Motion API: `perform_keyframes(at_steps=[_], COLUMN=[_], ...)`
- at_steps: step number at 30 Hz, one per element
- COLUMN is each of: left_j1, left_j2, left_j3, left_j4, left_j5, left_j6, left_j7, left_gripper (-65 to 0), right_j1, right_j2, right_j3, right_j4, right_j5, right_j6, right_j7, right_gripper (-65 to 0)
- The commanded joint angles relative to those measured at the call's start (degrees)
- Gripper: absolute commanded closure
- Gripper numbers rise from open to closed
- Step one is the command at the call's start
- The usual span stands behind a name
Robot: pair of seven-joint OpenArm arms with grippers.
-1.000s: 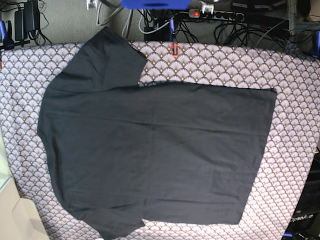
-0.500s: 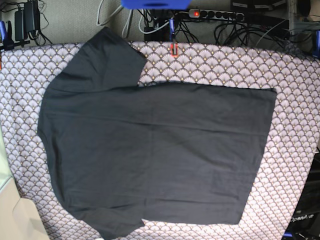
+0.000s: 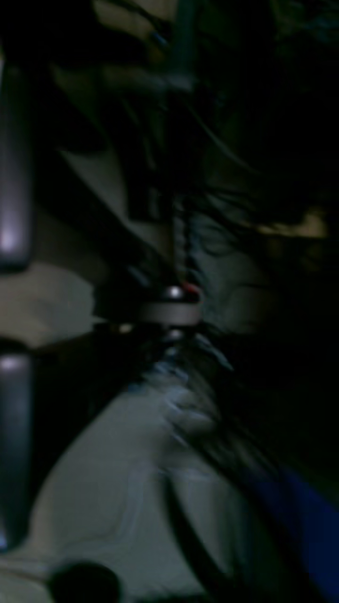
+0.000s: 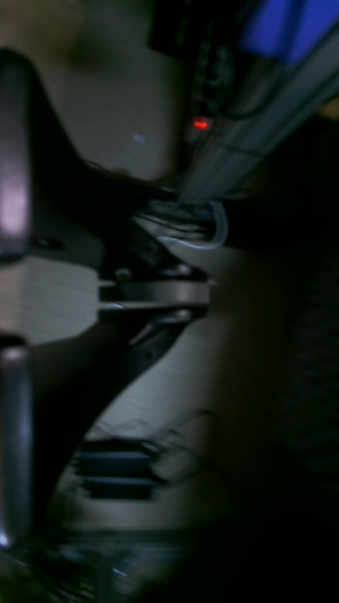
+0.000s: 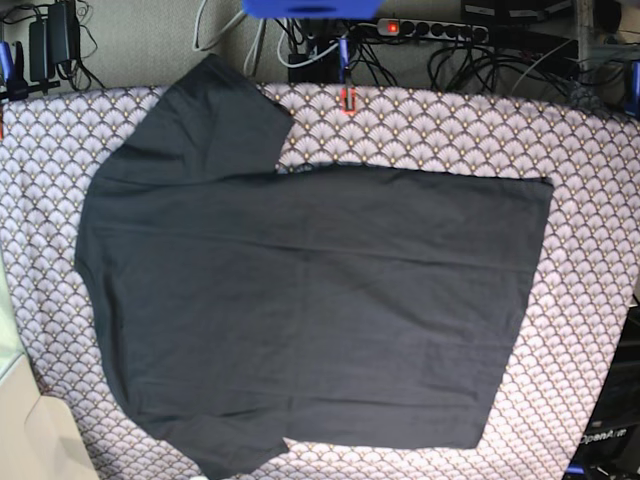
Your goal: Fold the T-shirt properly
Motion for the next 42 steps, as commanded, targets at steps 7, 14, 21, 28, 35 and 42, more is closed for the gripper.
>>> perform_keyframes(at_steps=[7, 14, 21, 28, 35, 42], left_j1=[19.8, 27.3, 26.0, 19.0, 14.9, 13.4], left_j2=[-0.7, -6.4, -13.3, -13.2, -10.5, -10.6], left_j3=[-0.1, -0.1, -0.5, -7.4, -12.6, -16.0], left_j4=[35.3, 65.2, 81.3, 90.7, 94.8, 94.9], left_j5=[-1.9, -9.9, -17.4, -19.8, -19.5, -19.6], left_j6=[0.5, 0.4, 0.6, 0.6, 0.2, 0.1], left_j7=[1.2, 22.9, 39.7, 59.5, 71.2, 75.6], left_gripper=[0.0, 0.0, 0.0, 0.0, 0.0, 0.0], right_j1=[-17.0, -27.1, -25.0, -15.8, -12.5, -12.3], right_j2=[2.0, 3.1, 4.2, 2.6, 5.5, 6.3], right_j3=[1.3, 3.2, 2.9, 3.0, 2.9, 3.3], right_j4=[32.2, 68.5, 87.3, 88.8, 89.0, 88.7], right_j5=[0.3, 0.2, 0.3, 1.8, 17.8, 37.4], right_j6=[-0.5, -0.4, -0.4, -0.3, 2.1, 18.3], right_j7=[-2.6, -26.1, -49.7, -61.9, -64.4, -64.4], right_gripper=[0.0, 0.0, 0.0, -2.1, -18.3, -25.3])
